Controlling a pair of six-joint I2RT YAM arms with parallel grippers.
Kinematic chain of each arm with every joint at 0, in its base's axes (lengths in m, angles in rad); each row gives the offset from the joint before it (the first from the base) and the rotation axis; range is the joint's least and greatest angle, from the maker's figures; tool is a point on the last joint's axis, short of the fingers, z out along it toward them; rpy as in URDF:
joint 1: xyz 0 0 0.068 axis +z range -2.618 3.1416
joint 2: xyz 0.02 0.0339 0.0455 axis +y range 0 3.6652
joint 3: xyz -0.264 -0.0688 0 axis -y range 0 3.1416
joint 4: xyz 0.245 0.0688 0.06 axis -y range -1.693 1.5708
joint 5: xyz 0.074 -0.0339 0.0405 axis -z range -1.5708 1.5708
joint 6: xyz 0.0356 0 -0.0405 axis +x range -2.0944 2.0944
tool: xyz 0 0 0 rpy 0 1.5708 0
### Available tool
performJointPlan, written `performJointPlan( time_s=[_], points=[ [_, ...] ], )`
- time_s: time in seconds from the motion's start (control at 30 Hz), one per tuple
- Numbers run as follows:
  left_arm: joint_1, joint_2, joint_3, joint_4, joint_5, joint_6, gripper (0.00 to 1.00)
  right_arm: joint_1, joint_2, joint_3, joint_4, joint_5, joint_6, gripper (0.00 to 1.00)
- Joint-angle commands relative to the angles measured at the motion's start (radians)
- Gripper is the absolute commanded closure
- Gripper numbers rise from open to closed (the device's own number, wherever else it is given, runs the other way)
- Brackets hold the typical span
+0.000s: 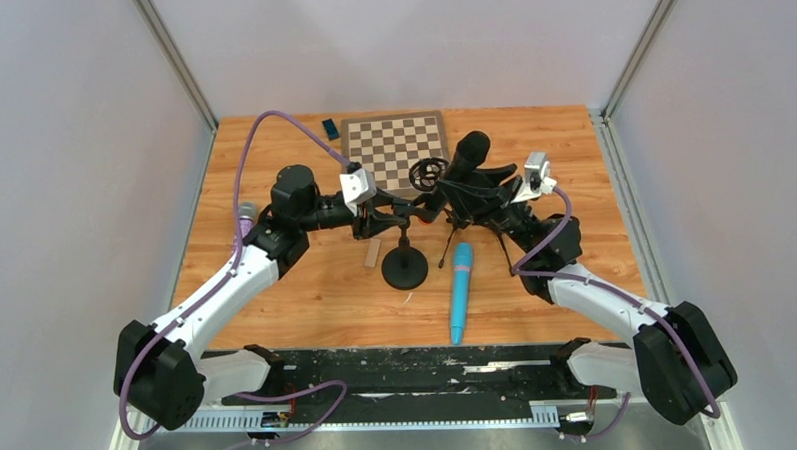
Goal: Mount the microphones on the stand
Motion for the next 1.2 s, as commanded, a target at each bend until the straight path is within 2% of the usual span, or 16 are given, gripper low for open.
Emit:
performJointPlan(
  time_s=[0.0, 0.3, 0.6, 0.83, 1.03, 1.17],
  points=[
    [0.002, -0.011, -0.015, -0.022, -0.041, 0.036, 1.00, 0.067, -0.019, 0.008, 0.123, 0.067, 0.054, 1.00],
    [0.003, -0.018, -0.017, -0.026, -0.061, 0.033, 1.00, 0.156, -0.007, 0.014, 0.113, 0.208, 0.010, 1.00],
    [0.004, -0.012, -0.016, -0.026, -0.063, 0.029, 1.00, 0.211, 0.045, -0.012, 0.216, 0.304, 0.018, 1.00],
    [0.005, -0.012, -0.015, -0.026, -0.074, 0.028, 1.00, 0.263, 0.058, 0.008, 0.210, 0.329, -0.040, 1.00],
    [0.006, -0.001, -0.006, -0.031, -0.077, 0.022, 1.00, 0.314, 0.072, 0.039, 0.157, 0.305, -0.127, 1.00],
    [0.005, -0.001, -0.006, -0.031, -0.086, 0.023, 1.00, 0.320, 0.087, 0.033, 0.175, 0.276, -0.127, 1.00]
  ],
)
